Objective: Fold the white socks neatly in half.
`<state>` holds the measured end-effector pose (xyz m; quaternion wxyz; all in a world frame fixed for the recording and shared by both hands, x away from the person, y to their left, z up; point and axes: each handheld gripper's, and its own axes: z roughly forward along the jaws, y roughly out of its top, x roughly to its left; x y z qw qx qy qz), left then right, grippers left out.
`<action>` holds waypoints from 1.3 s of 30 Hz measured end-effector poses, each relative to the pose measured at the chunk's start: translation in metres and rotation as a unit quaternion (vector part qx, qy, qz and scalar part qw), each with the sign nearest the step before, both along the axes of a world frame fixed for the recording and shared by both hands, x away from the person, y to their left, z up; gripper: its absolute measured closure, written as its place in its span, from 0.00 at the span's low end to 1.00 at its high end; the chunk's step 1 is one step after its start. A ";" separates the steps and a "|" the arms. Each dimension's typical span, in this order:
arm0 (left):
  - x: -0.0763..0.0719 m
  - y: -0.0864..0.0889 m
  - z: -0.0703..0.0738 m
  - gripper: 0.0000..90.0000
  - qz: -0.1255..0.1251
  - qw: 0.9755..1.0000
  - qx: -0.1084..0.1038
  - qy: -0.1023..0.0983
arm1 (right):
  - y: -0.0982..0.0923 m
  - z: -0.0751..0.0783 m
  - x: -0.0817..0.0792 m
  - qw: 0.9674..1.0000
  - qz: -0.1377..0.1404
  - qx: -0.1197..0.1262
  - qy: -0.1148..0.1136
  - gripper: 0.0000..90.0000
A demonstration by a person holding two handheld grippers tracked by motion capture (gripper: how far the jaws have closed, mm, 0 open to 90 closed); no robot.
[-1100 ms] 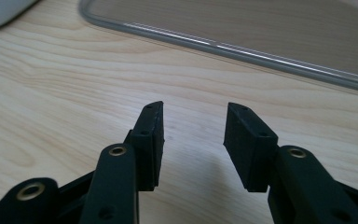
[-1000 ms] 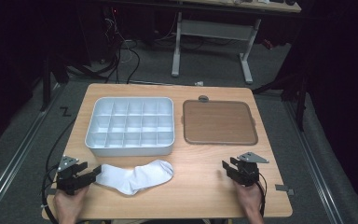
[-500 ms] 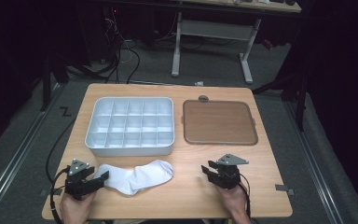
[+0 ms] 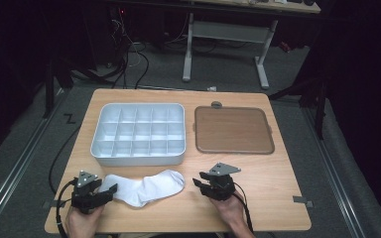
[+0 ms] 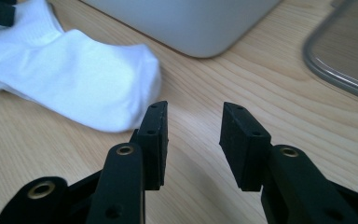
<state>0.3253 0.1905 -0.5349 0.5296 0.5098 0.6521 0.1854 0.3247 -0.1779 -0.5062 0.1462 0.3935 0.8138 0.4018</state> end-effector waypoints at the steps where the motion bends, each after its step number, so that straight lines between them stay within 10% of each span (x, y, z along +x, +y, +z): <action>1: 0.000 0.000 0.000 0.40 0.000 1.000 0.002 0.000 | 0.004 0.001 0.001 1.000 0.005 0.002 0.001 0.69; 19: 0.000 -0.005 -0.004 0.40 -0.003 1.000 0.011 0.001 | 0.045 -0.014 0.013 0.999 0.040 -0.015 0.022 0.79; 39: 0.000 -0.026 -0.004 0.40 -0.030 1.000 0.010 -0.001 | 0.024 -0.013 0.008 0.999 0.022 -0.022 0.021 0.94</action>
